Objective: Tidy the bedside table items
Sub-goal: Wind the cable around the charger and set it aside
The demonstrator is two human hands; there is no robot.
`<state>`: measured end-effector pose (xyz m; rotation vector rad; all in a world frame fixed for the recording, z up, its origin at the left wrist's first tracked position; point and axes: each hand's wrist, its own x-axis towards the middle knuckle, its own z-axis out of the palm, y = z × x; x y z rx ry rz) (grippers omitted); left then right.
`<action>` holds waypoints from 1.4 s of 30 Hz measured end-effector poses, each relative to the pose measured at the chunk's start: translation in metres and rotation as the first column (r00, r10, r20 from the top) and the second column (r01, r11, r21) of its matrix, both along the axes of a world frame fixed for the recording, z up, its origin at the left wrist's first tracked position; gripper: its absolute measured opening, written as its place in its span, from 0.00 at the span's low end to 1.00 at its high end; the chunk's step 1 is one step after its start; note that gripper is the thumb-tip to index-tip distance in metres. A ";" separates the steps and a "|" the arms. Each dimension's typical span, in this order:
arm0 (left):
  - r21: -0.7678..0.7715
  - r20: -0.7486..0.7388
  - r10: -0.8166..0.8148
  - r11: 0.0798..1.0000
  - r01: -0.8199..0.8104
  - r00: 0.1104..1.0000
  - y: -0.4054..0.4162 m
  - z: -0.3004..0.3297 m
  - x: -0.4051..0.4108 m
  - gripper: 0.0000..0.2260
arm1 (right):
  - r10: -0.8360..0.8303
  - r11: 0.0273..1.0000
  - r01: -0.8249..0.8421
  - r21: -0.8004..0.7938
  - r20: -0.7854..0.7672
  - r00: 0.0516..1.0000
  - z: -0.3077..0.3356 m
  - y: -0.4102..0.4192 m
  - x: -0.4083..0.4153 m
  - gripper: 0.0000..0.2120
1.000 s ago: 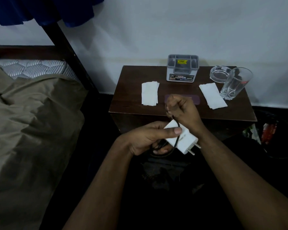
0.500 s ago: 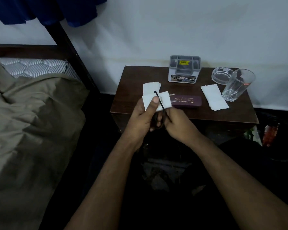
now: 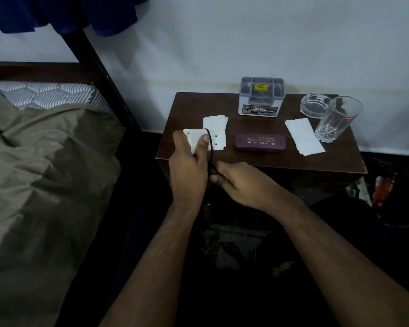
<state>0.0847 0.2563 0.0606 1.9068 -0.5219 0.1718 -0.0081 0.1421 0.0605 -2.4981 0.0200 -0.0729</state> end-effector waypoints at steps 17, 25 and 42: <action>0.053 0.072 0.194 0.979 -0.198 0.978 0.009 0.012 0.001 0.16 | 0.039 0.977 -0.023 -0.210 0.076 0.996 0.008 0.014 -0.005 0.11; 0.342 -0.129 -0.176 0.916 0.211 0.976 0.017 -0.002 0.007 0.12 | -0.092 0.902 0.195 -0.385 0.270 0.959 0.022 -0.009 -0.007 0.12; -0.426 -0.536 -0.701 0.706 0.566 0.471 0.012 0.007 -0.011 0.23 | -0.388 0.918 0.327 0.222 0.351 0.852 0.019 -0.033 -0.014 0.15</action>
